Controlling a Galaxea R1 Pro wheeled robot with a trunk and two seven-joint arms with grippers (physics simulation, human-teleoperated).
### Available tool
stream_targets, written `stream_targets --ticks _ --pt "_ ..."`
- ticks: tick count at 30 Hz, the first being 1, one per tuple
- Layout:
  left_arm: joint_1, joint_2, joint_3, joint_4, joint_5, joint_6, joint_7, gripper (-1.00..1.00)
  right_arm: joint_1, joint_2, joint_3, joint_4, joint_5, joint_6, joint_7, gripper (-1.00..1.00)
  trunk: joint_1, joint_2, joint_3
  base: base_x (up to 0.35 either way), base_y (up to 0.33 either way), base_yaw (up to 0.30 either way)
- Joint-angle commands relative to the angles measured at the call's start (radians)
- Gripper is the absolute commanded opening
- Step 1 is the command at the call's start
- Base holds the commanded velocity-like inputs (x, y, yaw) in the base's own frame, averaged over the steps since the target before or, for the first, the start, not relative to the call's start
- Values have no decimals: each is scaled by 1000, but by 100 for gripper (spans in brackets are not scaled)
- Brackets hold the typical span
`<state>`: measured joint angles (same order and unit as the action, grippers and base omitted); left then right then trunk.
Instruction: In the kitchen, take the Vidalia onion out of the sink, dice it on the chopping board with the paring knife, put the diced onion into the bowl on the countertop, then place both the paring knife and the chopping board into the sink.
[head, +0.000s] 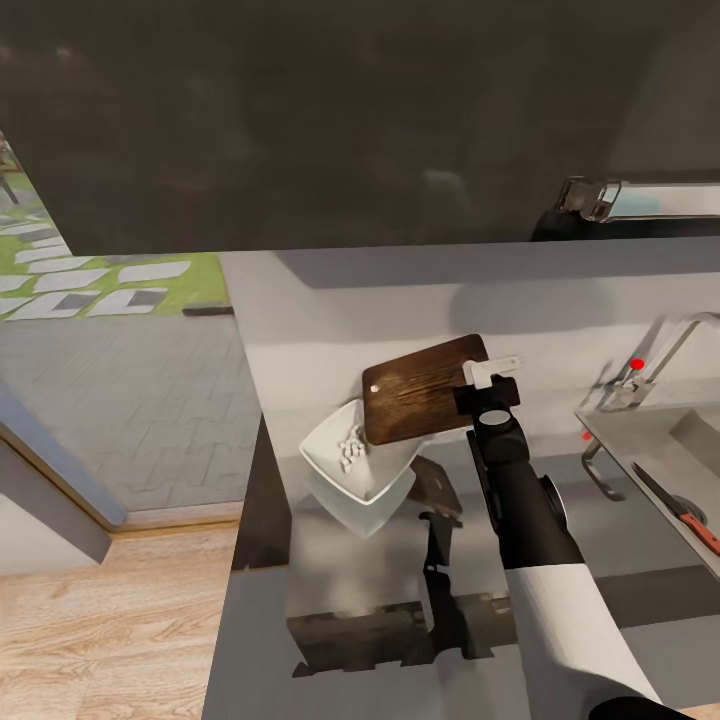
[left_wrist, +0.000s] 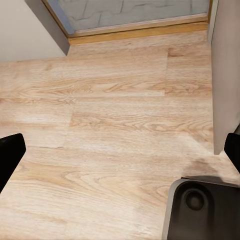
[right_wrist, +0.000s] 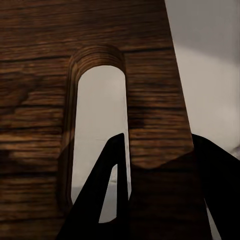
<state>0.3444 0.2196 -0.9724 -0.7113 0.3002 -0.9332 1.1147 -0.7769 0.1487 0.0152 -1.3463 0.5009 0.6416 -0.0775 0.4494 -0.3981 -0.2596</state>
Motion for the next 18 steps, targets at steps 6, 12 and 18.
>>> stream_targets --ticks 6,12,18 --pt "-1 1 -5 -3 2 1 7 100 -1 0 2 0 1 6 -6 -100 1 -2 -2 0 0 0" --pt "-1 1 -5 -3 2 1 7 100 -1 0 3 0 1 6 -8 -100 1 -2 -2 0 0 0" --pt "-1 1 -5 -3 2 1 7 100 -1 -1 2 -1 -3 7 1 -100 1 -2 -2 0 0 0"
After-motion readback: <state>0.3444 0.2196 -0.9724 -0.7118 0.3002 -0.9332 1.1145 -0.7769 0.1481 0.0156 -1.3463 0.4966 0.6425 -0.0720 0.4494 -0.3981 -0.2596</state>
